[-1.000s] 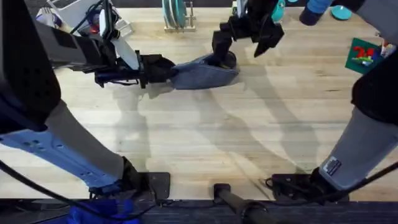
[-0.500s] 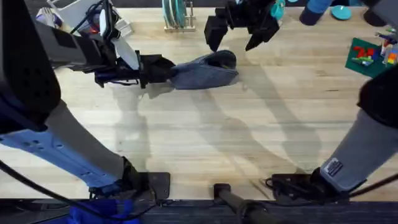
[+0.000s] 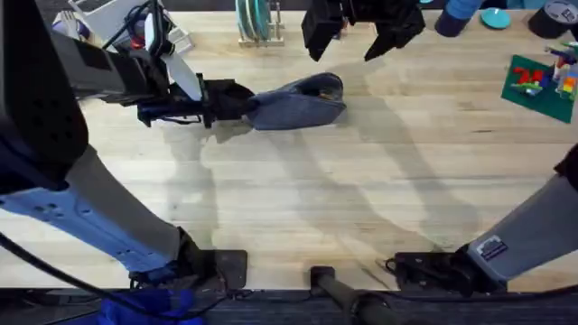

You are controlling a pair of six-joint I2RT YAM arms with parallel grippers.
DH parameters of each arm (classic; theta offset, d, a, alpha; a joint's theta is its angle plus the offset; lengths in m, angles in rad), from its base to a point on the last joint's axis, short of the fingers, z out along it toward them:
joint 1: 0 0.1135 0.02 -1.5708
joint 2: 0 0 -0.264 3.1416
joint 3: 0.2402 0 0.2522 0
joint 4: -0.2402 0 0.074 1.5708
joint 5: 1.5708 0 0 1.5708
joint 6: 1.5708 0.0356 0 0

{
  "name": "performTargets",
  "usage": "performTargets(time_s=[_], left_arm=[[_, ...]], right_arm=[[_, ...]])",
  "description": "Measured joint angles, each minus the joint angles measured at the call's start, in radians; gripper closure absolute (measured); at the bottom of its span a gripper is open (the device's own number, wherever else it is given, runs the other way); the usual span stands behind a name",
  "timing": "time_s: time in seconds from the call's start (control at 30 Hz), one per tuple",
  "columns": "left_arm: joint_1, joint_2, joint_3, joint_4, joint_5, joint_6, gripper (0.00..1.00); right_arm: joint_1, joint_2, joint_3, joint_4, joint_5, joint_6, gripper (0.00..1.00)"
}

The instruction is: Unzip the bag, pick up the pens from the table one at a time and place them inside, then zip the bag closed.

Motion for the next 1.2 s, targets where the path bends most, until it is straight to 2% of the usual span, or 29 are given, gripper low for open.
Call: performTargets(time_s=[0.17, 0.47, 0.73, 1.1, 1.2], left_arm=[[0.000, 0.000, 0.000, 0.000, 0.000, 0.000, 0.959], [0.000, 0.000, 0.000, 0.000, 0.000, 0.000, 0.959], [0.000, 0.000, 0.000, 0.000, 0.000, 0.000, 0.959], [0.000, 0.000, 0.000, 0.000, 0.000, 0.000, 0.959], [0.000, 0.000, 0.000, 0.000, 0.000, 0.000, 0.959]], right_arm=[[0.000, -0.015, -0.025, 0.017, -0.003, 0.000, 0.005], [-0.016, -0.129, -0.221, 0.172, -0.069, 0.000, 0.005], [-0.085, -0.163, -0.407, 0.348, -0.261, -0.001, 0.006], [-0.157, -0.163, -0.564, 0.500, -0.553, -0.068, 0.006], [-0.178, -0.163, -0.613, 0.545, -0.597, -0.076, 0.006]])
